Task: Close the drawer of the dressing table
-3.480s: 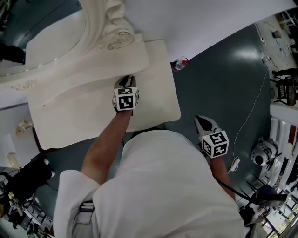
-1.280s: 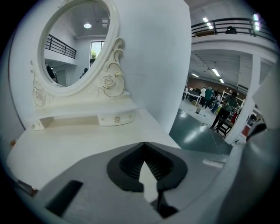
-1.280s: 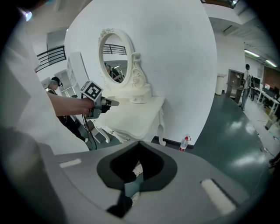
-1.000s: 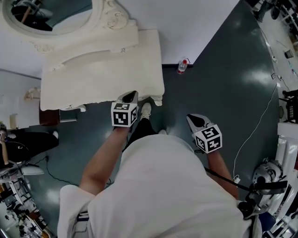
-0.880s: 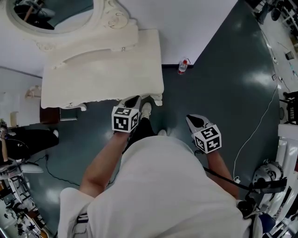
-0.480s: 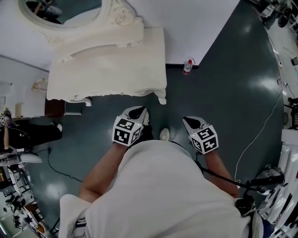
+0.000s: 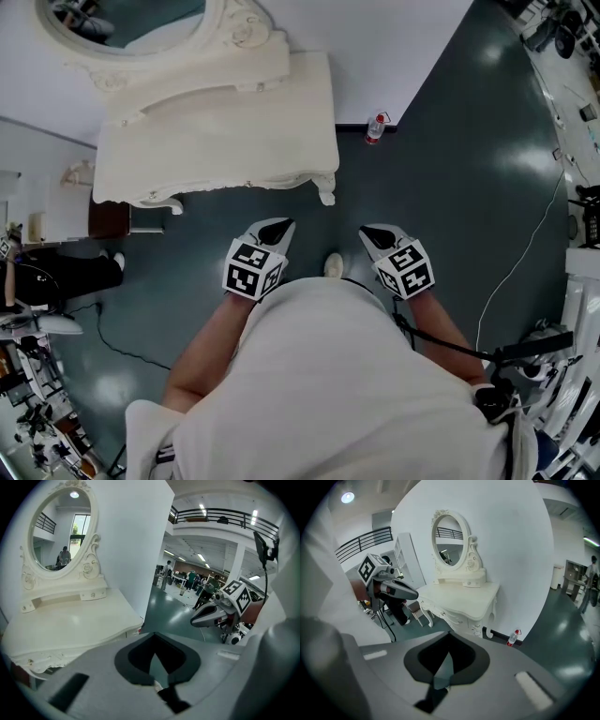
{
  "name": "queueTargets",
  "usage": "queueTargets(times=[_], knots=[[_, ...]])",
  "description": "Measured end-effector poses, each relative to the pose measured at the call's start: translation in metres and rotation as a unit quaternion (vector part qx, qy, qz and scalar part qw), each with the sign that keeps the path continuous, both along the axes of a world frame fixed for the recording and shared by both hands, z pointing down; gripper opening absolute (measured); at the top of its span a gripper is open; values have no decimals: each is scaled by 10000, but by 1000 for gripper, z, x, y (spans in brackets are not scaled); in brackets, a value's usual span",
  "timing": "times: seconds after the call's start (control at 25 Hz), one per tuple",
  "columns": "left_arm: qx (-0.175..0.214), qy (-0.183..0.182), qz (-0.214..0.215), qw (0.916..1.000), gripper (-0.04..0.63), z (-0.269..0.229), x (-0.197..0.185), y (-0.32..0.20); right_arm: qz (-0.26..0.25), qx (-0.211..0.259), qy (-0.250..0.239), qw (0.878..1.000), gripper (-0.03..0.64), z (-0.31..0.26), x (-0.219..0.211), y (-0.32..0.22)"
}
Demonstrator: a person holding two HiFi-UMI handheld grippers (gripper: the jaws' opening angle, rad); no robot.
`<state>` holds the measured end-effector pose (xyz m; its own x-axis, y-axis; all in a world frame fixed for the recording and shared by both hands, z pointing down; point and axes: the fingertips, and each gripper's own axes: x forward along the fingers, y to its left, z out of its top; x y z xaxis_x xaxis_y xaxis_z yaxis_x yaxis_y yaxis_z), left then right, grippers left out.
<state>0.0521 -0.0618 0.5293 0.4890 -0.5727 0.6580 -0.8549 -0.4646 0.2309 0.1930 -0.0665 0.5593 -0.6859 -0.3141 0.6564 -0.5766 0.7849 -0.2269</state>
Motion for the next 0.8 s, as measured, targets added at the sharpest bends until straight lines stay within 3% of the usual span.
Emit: queueTargets(times=[0.8], knots=[[-9, 237, -348, 9991, 3, 4, -160, 82, -582, 203, 270, 9977, 0, -6, -172, 50]])
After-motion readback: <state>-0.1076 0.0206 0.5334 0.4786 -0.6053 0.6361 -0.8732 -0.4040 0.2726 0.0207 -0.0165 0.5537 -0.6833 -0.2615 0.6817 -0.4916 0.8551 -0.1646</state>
